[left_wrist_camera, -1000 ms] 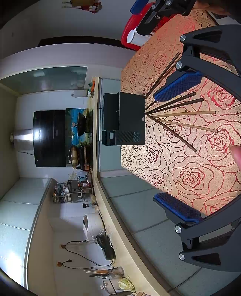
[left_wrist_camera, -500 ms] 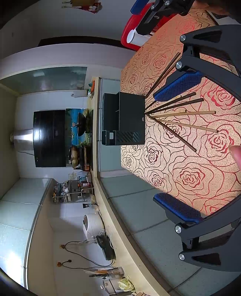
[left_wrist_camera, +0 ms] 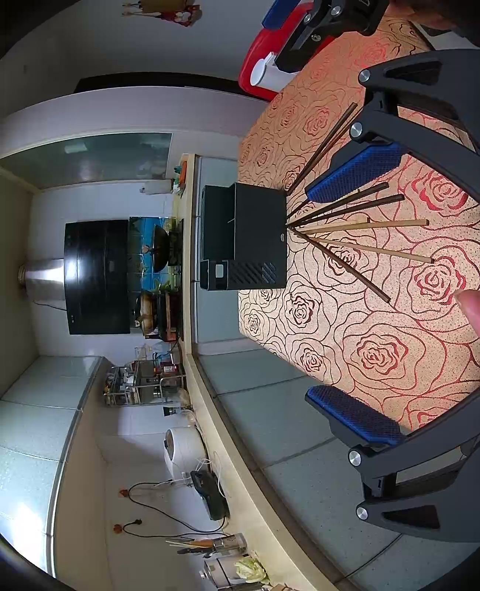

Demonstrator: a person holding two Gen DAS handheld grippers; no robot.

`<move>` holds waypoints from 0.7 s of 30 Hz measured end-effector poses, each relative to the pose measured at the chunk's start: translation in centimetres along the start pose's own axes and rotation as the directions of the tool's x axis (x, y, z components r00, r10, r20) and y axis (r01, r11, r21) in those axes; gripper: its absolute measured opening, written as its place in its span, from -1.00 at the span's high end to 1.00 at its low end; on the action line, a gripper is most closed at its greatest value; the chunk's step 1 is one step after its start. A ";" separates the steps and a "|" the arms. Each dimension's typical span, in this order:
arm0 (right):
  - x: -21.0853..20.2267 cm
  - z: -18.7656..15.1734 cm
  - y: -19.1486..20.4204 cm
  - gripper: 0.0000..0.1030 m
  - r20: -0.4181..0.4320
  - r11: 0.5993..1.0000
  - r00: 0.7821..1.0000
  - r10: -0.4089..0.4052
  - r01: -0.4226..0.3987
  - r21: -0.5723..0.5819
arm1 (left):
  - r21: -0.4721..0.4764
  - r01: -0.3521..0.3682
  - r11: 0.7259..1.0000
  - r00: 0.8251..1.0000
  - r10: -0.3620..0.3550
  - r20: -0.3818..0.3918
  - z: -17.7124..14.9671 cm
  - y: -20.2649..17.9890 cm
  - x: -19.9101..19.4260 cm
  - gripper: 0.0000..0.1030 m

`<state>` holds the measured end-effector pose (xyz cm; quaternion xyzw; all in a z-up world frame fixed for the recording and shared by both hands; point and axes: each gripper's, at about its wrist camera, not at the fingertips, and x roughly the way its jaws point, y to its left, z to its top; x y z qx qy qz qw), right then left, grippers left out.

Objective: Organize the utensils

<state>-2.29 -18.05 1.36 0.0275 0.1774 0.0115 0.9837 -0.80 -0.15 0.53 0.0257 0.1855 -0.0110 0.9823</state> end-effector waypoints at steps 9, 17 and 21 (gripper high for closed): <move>0.4 -0.2 -0.1 -0.87 -0.011 1.000 1.000 0.004 -0.004 -0.004 | 0.008 0.006 1.000 1.000 -0.006 -0.005 -0.4 0.2 0.4 -0.86; 0.9 0.1 -1.4 -0.87 -0.017 1.000 1.000 -0.023 0.023 -0.013 | -0.004 -0.007 1.000 1.000 0.007 -0.025 -0.2 2.8 2.1 -0.86; 1.6 0.1 -2.5 -0.87 -0.029 0.999 0.999 -0.037 0.037 -0.009 | -0.012 0.009 1.000 0.997 -0.010 -0.081 -0.8 4.3 3.9 -0.86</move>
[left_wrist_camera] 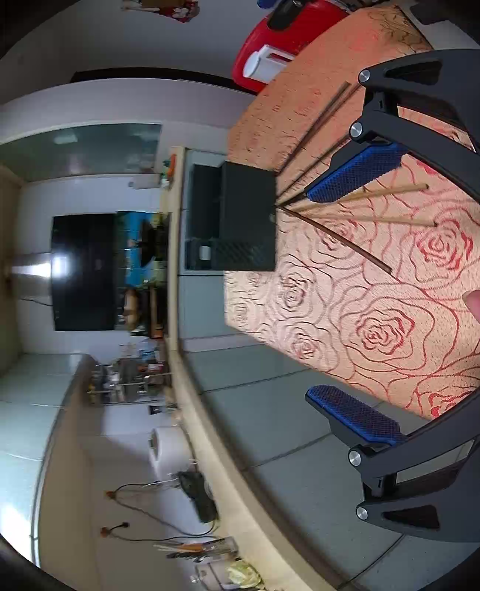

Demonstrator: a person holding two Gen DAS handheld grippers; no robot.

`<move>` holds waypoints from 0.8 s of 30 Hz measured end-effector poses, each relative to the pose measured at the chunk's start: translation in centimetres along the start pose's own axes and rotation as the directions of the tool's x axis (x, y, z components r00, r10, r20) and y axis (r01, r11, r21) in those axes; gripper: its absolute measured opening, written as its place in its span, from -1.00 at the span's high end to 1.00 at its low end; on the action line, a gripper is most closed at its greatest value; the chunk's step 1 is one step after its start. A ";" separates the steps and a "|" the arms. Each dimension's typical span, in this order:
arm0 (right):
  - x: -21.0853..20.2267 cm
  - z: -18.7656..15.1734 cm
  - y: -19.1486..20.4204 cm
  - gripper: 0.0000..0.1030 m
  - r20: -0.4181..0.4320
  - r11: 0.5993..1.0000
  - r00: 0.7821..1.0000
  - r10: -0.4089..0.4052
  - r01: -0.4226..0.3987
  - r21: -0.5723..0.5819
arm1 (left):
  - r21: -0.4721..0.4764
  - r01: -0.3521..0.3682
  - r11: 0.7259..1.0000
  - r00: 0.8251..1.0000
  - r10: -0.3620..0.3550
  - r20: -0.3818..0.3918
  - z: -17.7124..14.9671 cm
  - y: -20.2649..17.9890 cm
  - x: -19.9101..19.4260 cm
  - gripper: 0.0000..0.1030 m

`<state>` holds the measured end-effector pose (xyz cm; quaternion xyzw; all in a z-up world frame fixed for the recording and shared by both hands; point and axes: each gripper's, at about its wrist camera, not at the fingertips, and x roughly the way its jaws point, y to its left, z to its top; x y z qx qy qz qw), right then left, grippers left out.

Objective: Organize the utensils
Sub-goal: 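Lower the left tool and grasp a dark brown chopstick while the right tool grasps another chopstick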

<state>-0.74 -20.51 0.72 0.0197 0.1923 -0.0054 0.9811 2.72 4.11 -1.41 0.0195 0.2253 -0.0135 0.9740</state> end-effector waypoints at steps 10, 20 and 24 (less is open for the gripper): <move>2.7 -2.0 -3.1 -0.87 -0.083 1.000 0.996 -0.031 0.031 -0.006 | 0.115 0.053 0.992 0.983 -0.032 -0.179 -3.8 0.1 5.9 -0.86; 4.7 -3.4 -3.1 -0.87 -0.138 0.999 0.990 -0.019 0.013 -0.040 | 0.159 0.126 0.979 0.945 -0.070 -0.319 -5.7 0.0 10.5 -0.85; 5.3 -3.7 -3.7 -0.87 -0.159 0.999 0.987 -0.022 0.017 -0.032 | 0.189 0.172 0.967 0.930 -0.097 -0.354 -6.0 -0.6 11.6 -0.57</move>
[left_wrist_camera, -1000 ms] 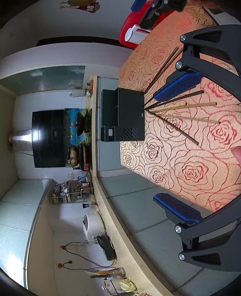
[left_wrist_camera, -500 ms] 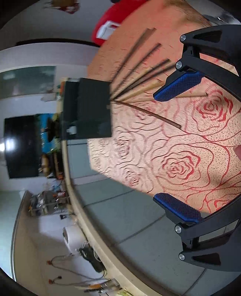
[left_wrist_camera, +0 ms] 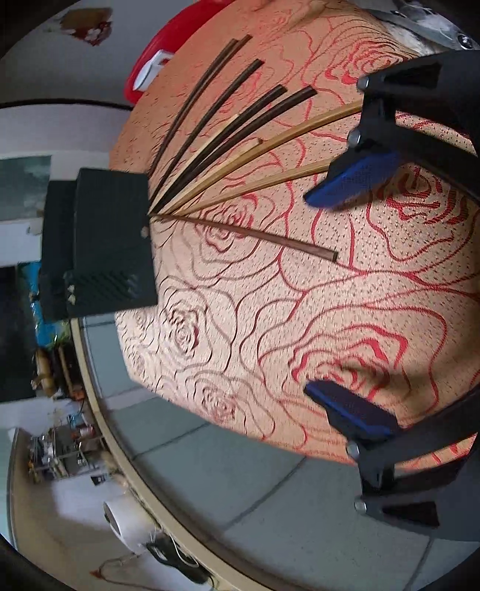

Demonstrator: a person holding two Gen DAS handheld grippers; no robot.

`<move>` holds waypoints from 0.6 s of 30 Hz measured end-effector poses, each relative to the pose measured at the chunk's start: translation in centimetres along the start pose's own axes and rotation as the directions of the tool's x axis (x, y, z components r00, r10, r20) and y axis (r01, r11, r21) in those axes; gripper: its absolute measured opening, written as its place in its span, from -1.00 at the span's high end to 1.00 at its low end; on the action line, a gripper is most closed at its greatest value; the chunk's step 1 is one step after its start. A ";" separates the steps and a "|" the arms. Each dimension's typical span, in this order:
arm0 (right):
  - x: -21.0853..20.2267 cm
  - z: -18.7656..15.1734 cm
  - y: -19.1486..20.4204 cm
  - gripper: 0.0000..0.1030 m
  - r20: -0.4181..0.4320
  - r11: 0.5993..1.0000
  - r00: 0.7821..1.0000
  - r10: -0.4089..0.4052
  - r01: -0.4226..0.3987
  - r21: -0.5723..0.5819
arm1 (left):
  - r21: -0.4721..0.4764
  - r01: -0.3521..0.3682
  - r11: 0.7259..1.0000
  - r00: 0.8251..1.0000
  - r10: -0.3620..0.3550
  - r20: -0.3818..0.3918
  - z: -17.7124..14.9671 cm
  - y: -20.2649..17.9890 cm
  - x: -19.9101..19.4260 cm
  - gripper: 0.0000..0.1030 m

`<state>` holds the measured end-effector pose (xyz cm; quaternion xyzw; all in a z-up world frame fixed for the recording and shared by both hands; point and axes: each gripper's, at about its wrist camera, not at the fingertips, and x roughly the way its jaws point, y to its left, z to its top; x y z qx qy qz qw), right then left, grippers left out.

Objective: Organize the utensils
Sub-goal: 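Lower the left tool and grasp a dark brown chopstick while the right tool grasps another chopstick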

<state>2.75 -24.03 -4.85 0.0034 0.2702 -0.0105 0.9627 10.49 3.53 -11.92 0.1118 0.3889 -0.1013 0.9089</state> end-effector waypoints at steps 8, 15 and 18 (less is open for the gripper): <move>1.0 -0.3 -0.7 -0.87 -0.004 1.000 1.000 -0.009 0.009 -0.001 | 0.005 0.094 0.996 0.995 -0.094 -0.013 0.4 -0.3 1.3 0.01; 2.2 -0.7 -2.2 -0.63 -0.034 1.000 0.999 -0.005 0.006 0.022 | -0.015 0.117 0.993 0.993 -0.116 0.012 0.1 -0.2 1.6 0.01; 3.2 -0.9 -3.2 -0.53 -0.063 0.999 0.998 -0.006 0.008 0.038 | -0.013 0.116 0.993 0.993 -0.116 0.017 0.1 -0.2 1.5 0.05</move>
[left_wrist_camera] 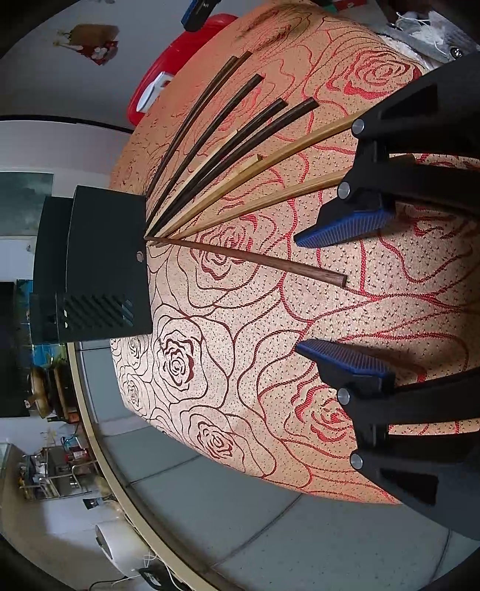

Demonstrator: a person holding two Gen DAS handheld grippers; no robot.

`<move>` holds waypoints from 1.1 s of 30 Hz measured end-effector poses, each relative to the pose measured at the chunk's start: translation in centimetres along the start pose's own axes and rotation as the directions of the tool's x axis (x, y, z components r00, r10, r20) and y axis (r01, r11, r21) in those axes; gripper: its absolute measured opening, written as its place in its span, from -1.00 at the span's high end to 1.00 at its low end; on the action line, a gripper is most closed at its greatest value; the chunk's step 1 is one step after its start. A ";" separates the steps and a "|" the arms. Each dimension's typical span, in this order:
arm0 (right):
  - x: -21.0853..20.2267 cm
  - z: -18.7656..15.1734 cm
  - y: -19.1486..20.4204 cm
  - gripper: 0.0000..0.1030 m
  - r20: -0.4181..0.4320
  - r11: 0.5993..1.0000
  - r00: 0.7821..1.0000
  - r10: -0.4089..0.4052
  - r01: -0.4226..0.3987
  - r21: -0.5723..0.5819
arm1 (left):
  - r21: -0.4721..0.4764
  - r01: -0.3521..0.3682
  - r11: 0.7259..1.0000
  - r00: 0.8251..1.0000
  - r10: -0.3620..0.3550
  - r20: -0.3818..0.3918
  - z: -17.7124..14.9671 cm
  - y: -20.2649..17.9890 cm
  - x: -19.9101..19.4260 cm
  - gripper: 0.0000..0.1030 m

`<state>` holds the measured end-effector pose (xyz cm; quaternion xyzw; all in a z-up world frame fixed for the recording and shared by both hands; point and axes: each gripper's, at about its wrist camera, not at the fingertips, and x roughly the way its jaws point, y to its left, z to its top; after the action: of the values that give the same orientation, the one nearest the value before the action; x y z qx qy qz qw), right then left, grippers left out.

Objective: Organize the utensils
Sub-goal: 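Lower the left tool and grasp a dark brown chopstick while the right tool grasps another chopstick, then lift both held chopsticks upright and carry them over the black holder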

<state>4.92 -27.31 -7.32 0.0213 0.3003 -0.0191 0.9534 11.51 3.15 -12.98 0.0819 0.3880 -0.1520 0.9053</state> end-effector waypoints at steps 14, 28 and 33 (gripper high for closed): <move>2.3 -0.9 -1.4 -0.24 -0.065 1.000 0.998 0.018 -0.019 -0.021 | -0.009 0.041 0.999 0.999 -0.041 0.014 -0.3 -0.5 -1.0 0.87; 4.9 -3.1 0.6 0.46 -0.185 0.986 0.981 0.060 -0.087 -0.140 | -0.052 0.052 0.997 0.998 -0.050 0.037 0.0 0.9 -2.5 0.87; 4.9 -3.2 1.0 0.69 -0.182 0.981 0.981 0.074 -0.104 -0.162 | -0.039 0.044 0.998 0.998 -0.043 0.038 -0.1 0.6 -2.7 0.87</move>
<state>7.18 -26.21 -12.73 -0.0454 0.3821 0.0516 0.9216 9.96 4.34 -11.07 0.0523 0.3757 -0.1653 0.9104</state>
